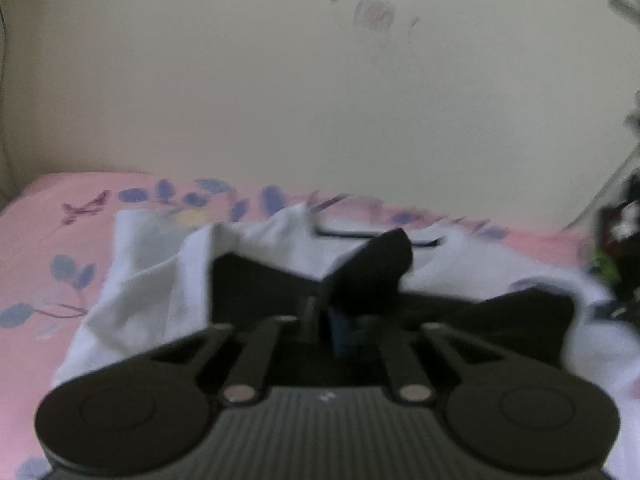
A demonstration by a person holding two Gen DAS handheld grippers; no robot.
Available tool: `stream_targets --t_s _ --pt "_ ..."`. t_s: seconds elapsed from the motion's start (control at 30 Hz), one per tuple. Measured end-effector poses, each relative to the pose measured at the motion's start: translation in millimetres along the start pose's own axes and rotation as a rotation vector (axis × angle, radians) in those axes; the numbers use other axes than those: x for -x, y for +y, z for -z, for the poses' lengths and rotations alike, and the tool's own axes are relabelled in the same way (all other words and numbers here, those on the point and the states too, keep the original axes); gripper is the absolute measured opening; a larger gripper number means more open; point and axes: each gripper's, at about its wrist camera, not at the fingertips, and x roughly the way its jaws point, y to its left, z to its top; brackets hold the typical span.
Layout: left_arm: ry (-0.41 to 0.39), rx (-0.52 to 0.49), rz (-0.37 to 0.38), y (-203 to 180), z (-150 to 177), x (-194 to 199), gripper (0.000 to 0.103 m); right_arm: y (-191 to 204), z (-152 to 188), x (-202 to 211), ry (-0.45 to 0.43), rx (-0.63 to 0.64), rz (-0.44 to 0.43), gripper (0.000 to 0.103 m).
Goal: Fold small clothes
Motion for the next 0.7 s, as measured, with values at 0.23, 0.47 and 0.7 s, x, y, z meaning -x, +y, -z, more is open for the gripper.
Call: stream_targets --t_s 0.23,0.47,0.7 --pt "0.061 0.073 -0.092 27.1 -1.5 -7.7 0.009 3.5 5.5 -10.0 -0.006 0.075 0.061 0.003" --pt "-0.003 0.115 0.059 53.7 -4.6 89.9 0.035 -9.7 30.8 106.6 -0.011 -0.006 -0.235 0.004" --pt "-0.122 -0.058 0.056 69.5 33.6 247.4 0.048 -16.6 75.1 249.0 -0.096 0.089 -0.373 0.004"
